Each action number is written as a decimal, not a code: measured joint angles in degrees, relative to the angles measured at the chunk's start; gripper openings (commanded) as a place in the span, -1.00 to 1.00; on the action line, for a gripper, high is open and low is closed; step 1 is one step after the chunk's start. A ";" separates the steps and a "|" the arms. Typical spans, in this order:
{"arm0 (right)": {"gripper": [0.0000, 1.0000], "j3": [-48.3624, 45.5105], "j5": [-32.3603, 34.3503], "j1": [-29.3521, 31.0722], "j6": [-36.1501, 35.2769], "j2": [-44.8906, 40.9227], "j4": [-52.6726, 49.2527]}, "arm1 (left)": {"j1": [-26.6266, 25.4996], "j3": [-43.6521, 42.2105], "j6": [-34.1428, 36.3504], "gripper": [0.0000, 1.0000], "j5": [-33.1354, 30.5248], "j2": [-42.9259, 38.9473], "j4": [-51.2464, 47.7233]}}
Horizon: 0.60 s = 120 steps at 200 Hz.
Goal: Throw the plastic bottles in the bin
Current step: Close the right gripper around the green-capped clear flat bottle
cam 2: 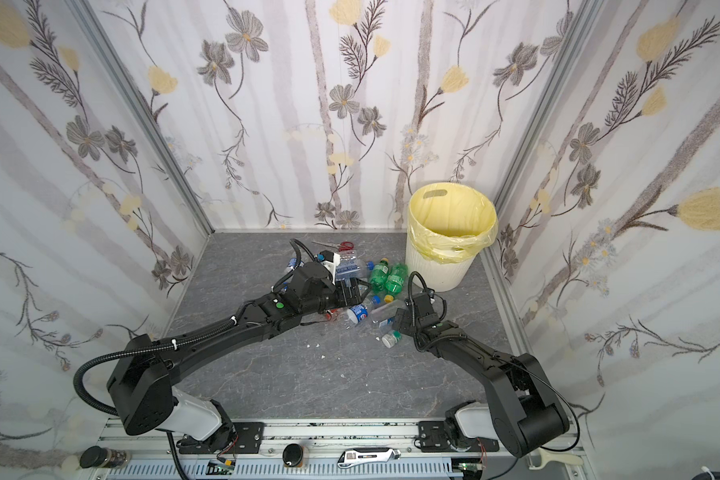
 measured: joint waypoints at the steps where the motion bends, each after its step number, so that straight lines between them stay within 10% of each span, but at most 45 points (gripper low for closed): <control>1: 0.86 -0.02 0.00 0.00 0.00 0.00 0.00 | 0.00 0.00 0.00 1.00 0.00 0.00 0.00; 120: 0.35 -1.27 -1.75 -2.21 0.22 0.52 0.52 | 0.00 0.04 0.28 1.00 0.44 0.96 0.04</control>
